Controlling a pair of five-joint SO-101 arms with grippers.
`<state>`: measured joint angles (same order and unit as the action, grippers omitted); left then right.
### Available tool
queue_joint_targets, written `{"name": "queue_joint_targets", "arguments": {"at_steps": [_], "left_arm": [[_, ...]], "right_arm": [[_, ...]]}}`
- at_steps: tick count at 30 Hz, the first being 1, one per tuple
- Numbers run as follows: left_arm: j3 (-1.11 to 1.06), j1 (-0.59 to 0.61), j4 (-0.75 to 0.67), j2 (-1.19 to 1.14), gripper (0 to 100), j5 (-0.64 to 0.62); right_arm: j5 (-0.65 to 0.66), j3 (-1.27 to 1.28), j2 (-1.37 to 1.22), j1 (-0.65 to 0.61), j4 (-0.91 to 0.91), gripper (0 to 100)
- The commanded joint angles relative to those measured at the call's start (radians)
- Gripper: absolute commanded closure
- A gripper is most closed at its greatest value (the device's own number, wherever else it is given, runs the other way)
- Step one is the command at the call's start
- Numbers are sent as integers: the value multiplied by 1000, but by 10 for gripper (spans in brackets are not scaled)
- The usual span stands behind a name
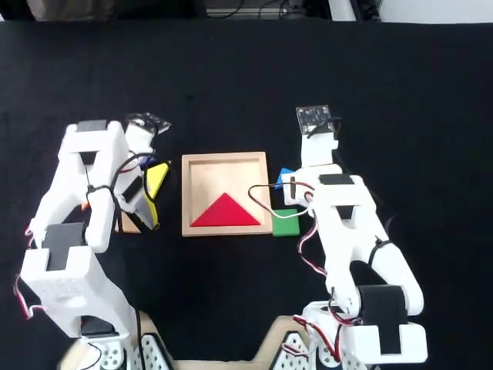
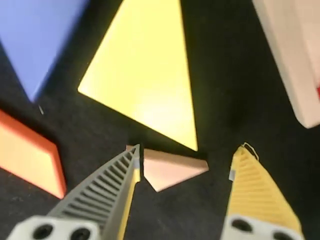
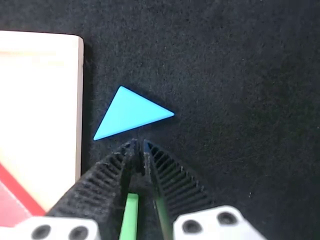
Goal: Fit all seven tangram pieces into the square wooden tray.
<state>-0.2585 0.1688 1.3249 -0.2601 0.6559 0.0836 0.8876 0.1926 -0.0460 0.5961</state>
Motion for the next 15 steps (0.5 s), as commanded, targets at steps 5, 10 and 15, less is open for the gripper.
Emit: {"name": "queue_joint_targets", "arguments": {"at_steps": [5,10,15], "left_arm": [[-73,-96,-126,49,711,-69],[-81,-179,-155,49,710,-86],[-128,-239,-155,60,711,-121]], "right_arm": [[8,-31,2,9,-20,987],[11,-31,2,9,-20,987],[34,-30,2,9,-20,987]]}}
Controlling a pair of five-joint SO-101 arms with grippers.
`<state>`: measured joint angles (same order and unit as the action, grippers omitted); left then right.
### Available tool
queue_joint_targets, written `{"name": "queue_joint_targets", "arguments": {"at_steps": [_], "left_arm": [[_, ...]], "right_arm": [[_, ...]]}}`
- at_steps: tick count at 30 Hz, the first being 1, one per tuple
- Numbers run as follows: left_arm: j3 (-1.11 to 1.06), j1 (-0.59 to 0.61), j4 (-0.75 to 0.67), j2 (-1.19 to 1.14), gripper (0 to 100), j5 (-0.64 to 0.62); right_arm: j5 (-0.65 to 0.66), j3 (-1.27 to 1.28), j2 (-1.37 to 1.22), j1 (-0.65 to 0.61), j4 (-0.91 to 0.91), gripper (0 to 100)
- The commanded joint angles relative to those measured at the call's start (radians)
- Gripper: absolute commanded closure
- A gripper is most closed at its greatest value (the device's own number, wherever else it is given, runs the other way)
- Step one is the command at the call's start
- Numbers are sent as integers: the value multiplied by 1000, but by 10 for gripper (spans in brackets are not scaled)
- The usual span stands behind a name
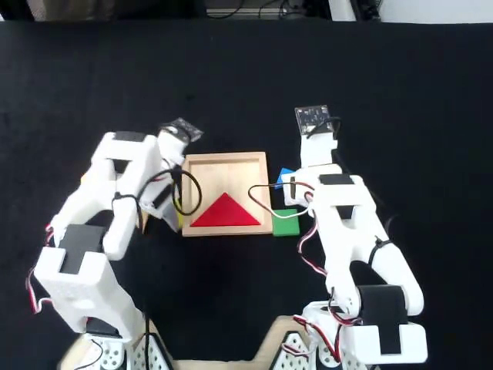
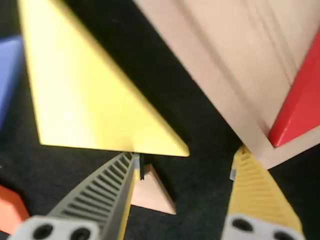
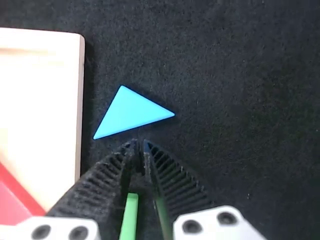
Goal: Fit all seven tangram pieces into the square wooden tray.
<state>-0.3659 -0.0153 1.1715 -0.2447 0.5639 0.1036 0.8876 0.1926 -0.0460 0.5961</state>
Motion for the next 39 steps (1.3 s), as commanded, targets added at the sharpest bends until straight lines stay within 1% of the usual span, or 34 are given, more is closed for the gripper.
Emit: {"name": "queue_joint_targets", "arguments": {"at_steps": [1,5,8,11,13,15,18,21,24,27,33,39], "left_arm": [[-25,-62,-2,44,711,-31],[12,-38,0,46,711,-57],[111,24,89,103,711,-87],[188,68,157,222,711,-173],[183,87,133,296,707,-201],[130,88,64,322,706,-198],[56,94,-41,287,706,-207],[33,97,-89,209,705,-262],[70,97,-103,120,688,-298],[111,111,-92,46,686,-368],[128,147,-101,29,685,-460],[143,147,-124,20,685,-462]], "right_arm": [[14,-31,2,9,-20,987],[14,-31,2,9,-20,987],[14,-31,2,9,-20,987],[14,-31,2,9,-20,987],[14,-31,2,8,-20,987],[14,-31,2,-6,-20,987],[14,-28,2,-9,-20,987],[14,-28,2,-9,-20,987],[14,-28,2,-9,-20,987],[14,-28,2,-9,-20,987],[15,-30,2,-11,-20,987],[15,-30,2,-11,-20,987]]}}
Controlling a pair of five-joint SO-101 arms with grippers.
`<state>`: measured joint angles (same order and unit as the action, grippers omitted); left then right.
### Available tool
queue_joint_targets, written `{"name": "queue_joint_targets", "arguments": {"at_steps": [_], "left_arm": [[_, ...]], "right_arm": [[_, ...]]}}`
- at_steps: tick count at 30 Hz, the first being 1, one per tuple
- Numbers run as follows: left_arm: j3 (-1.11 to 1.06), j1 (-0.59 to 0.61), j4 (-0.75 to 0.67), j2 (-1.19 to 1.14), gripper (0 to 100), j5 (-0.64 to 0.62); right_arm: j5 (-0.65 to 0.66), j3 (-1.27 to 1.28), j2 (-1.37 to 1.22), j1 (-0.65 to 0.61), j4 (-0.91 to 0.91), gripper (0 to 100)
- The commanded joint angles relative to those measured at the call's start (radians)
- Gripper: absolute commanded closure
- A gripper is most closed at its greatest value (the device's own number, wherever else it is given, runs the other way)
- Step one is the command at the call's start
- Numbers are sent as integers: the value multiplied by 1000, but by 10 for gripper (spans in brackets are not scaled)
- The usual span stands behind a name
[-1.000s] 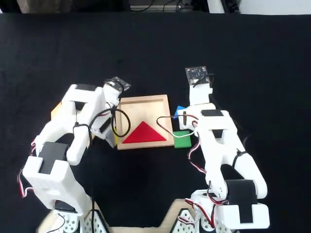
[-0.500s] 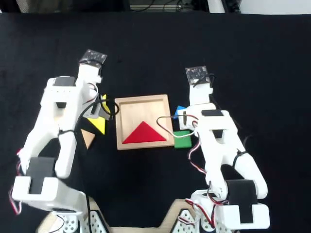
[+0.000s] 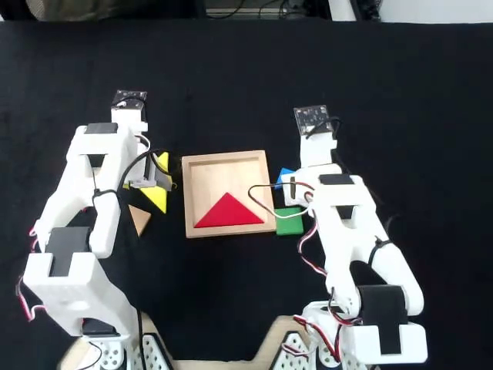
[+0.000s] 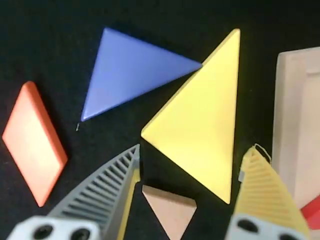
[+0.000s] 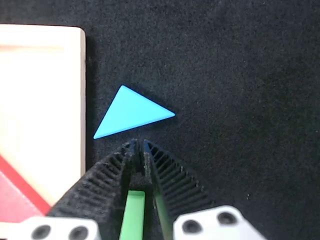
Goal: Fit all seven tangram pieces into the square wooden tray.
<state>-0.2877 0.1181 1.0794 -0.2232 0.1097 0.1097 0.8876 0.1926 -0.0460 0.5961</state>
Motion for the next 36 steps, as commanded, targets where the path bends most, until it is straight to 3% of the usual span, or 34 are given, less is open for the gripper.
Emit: {"name": "queue_joint_targets", "arguments": {"at_steps": [1,21,36], "left_arm": [[64,13,-43,-3,684,-8],[48,42,-92,-58,686,17],[128,22,-44,-103,686,17]], "right_arm": [[9,-30,2,-11,-20,987],[9,-28,2,-12,-20,987],[9,-28,2,-12,-20,987]]}}
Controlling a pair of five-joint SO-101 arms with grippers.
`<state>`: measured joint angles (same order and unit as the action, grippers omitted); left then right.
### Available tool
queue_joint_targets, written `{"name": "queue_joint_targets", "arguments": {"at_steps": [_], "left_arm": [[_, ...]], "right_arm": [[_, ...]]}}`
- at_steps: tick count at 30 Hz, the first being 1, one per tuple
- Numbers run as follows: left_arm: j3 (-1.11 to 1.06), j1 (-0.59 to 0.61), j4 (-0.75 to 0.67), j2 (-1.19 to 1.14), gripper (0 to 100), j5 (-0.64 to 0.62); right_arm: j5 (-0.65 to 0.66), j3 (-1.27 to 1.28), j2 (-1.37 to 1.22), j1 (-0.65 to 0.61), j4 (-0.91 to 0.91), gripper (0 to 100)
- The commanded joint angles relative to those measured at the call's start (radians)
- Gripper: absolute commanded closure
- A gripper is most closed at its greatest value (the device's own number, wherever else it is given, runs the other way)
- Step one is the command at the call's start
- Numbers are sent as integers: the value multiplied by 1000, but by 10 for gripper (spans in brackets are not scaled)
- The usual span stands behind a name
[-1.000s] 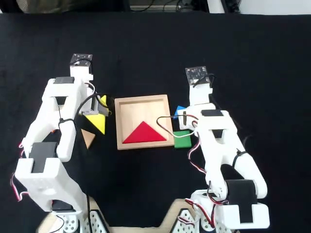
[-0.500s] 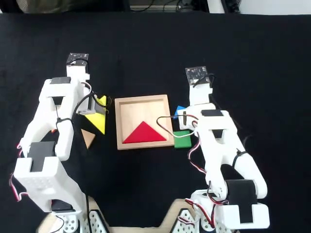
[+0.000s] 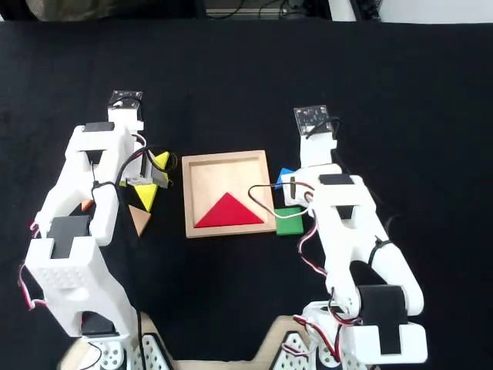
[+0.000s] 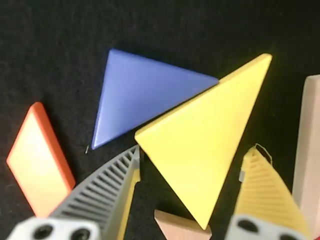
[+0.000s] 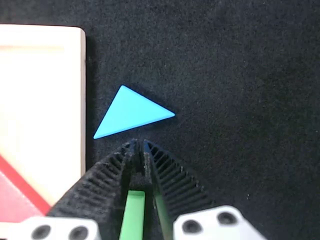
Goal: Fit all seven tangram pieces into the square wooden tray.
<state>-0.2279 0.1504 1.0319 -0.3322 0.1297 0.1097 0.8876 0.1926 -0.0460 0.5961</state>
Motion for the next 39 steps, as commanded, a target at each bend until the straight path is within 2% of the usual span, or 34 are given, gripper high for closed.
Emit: {"name": "queue_joint_targets", "arguments": {"at_steps": [1,6,16,19,27,39], "left_arm": [[77,-8,3,3,686,-3],[113,-4,11,14,686,21],[343,24,203,-17,686,364],[384,27,233,-71,686,428],[453,30,230,-212,687,428],[467,31,235,-215,707,431]], "right_arm": [[9,-28,2,-12,-20,987],[9,-28,2,-12,-20,987],[9,-28,2,-12,-20,987],[9,-28,2,-12,-20,987],[9,-28,1,-12,-20,987],[9,-28,1,-12,-20,987]]}}
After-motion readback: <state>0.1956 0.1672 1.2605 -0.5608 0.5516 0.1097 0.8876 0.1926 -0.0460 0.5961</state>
